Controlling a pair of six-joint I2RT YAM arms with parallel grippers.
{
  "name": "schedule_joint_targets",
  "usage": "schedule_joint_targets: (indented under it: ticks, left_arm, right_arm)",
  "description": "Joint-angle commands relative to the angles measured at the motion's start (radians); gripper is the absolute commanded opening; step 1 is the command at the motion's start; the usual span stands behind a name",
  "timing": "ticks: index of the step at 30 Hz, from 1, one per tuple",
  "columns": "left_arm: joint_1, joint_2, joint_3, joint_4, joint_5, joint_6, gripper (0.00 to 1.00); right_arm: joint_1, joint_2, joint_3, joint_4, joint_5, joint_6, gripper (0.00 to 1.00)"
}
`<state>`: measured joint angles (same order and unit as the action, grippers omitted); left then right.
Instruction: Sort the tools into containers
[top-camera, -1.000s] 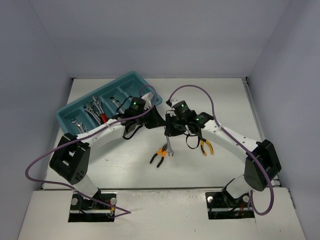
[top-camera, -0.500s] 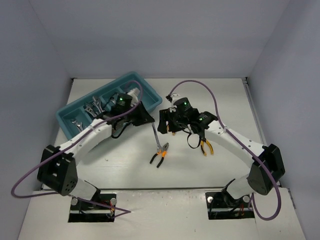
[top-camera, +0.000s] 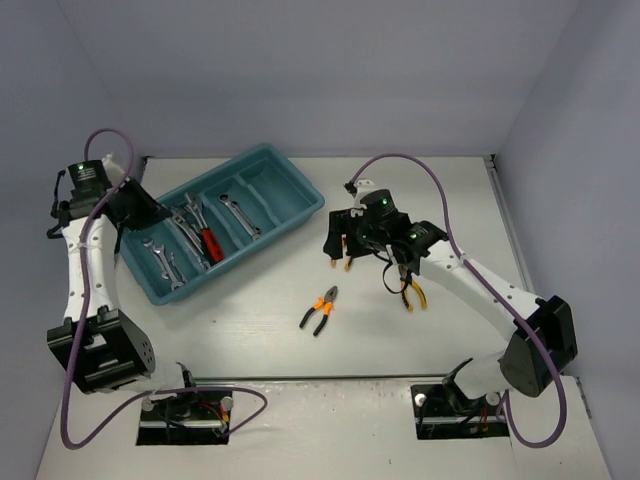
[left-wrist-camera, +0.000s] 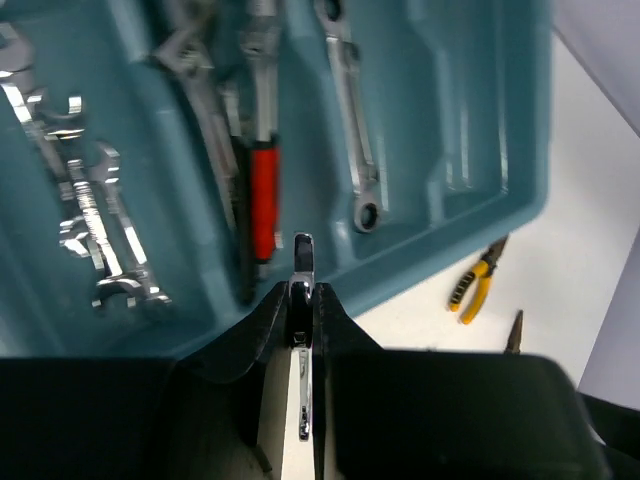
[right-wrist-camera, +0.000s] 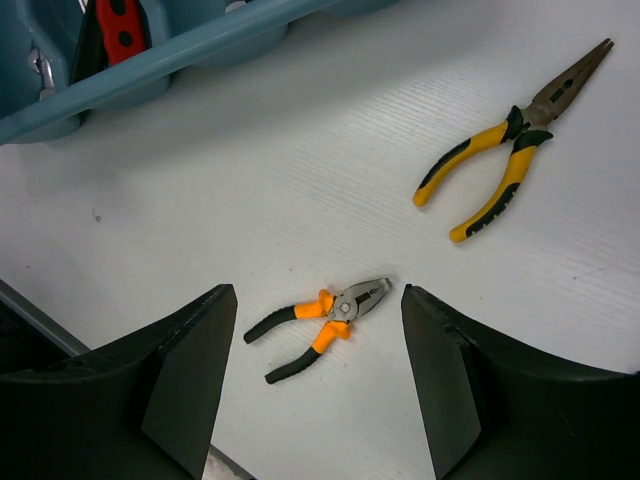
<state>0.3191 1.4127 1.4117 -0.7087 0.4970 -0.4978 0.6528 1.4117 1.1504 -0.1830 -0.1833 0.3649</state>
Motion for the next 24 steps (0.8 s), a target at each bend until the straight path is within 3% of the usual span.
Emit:
schedule_joint_targets:
  ticks: [1, 11, 20, 24]
  left_arm:
    - [0.106, 0.084, 0.103, -0.152, -0.021, 0.147, 0.0]
    - [0.143, 0.314, 0.253, -0.169, -0.186, 0.23, 0.0]
    - [0.135, 0.363, 0.269, -0.166, -0.208, 0.234, 0.42]
    - [0.117, 0.317, 0.259, -0.169, -0.21, 0.233, 0.47]
  right_arm:
    - [-0.016, -0.029, -0.025, 0.034, -0.006, -0.029, 0.64]
    - [-0.066, -0.073, -0.136, 0.034, 0.008, -0.041, 0.64]
    - [-0.097, -0.067, -0.169, 0.034, 0.046, -0.019, 0.64]
    - [-0.106, -0.056, -0.169, 0.033, 0.089, 0.016, 0.64]
